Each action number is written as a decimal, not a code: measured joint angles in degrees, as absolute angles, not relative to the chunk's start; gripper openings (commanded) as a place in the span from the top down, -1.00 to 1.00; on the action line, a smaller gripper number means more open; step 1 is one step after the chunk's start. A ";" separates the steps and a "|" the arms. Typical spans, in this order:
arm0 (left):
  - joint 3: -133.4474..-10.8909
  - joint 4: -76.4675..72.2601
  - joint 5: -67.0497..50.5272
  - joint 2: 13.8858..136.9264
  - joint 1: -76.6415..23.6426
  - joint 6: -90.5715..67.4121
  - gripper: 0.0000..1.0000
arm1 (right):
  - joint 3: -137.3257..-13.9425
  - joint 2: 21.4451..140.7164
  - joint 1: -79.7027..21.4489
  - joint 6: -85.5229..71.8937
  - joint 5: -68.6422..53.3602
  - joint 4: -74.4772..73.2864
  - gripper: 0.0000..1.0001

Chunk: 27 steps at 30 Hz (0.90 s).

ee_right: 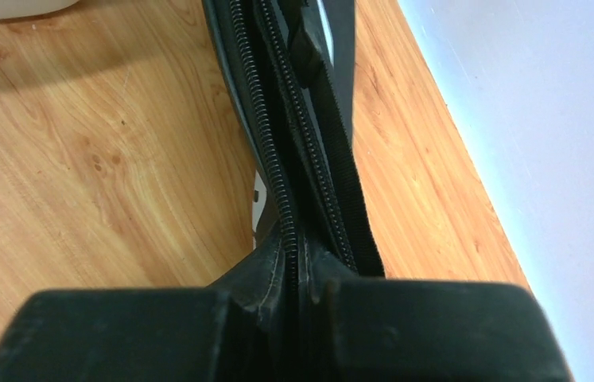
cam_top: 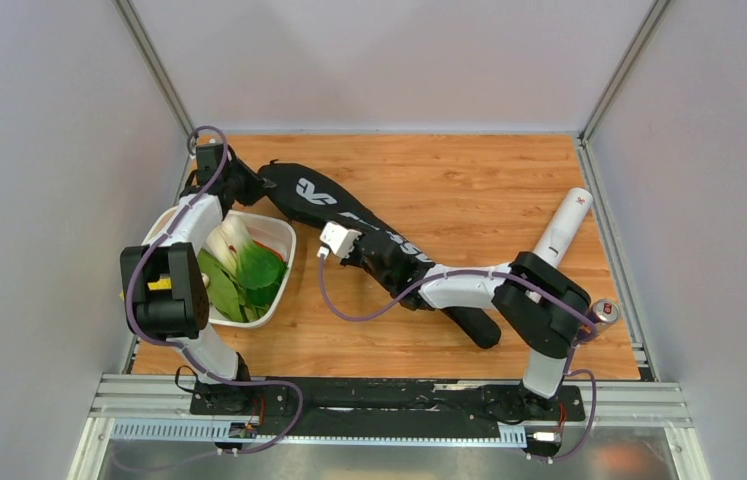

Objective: Pack up the badminton gear

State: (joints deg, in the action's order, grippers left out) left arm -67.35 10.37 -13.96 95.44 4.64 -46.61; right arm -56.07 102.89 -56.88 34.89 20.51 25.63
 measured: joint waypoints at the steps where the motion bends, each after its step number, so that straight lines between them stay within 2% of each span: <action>1: -67.35 10.33 -13.98 95.44 4.64 -47.46 0.99 | -56.14 102.89 -56.21 34.76 19.29 25.58 0.78; 5: -67.09 8.88 -12.95 95.31 4.78 -50.70 1.00 | -58.37 103.63 -53.28 33.32 15.03 24.80 0.56; 15: -62.76 5.89 -9.72 93.62 5.21 -58.37 1.00 | -62.33 104.57 -50.74 25.54 10.13 19.59 -0.17; 21: -62.52 7.22 -7.77 92.92 5.15 -60.90 1.00 | -62.92 99.22 -51.24 14.24 9.82 12.67 -0.28; 27: -61.54 8.80 -5.63 90.70 5.30 -62.33 1.00 | -64.25 93.80 -51.24 -5.65 9.45 9.87 -0.25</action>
